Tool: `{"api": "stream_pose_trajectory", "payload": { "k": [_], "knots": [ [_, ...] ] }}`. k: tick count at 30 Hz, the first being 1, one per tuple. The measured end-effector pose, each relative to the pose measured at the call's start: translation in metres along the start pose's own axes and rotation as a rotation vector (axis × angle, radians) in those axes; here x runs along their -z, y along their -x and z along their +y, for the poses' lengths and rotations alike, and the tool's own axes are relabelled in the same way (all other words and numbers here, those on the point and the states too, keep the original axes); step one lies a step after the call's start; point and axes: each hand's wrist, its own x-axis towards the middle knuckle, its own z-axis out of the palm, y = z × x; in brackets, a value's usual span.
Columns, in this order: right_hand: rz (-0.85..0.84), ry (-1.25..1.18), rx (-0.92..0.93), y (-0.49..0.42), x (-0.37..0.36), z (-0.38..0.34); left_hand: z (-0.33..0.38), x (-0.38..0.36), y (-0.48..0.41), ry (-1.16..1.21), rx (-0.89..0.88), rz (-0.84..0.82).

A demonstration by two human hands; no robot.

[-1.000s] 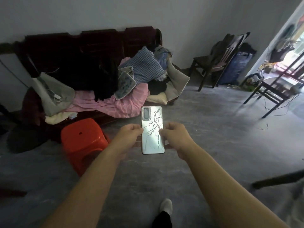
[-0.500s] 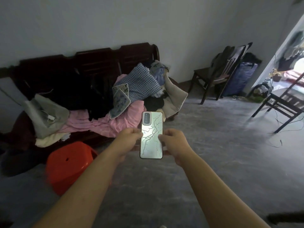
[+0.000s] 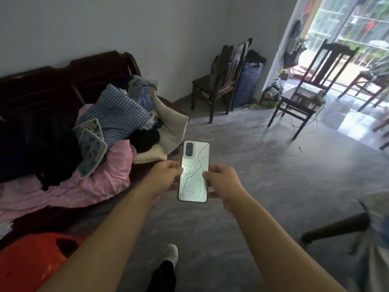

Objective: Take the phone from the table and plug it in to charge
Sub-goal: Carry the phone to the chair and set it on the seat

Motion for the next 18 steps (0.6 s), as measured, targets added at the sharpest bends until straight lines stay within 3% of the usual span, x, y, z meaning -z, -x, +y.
{"api": "stream_pose_trajectory", "payload": {
  "k": [8,18],
  "knots": [
    [0.238,-0.059,-0.074,-0.071,0.033,-0.026,0.048,-0.047,-0.102,-0.068,0.000,-0.263],
    [0.423,-0.183,-0.131,-0.134,0.078,-0.063,0.108,-0.102,-0.196,-0.159,-0.017,-0.465]
  ]
}}
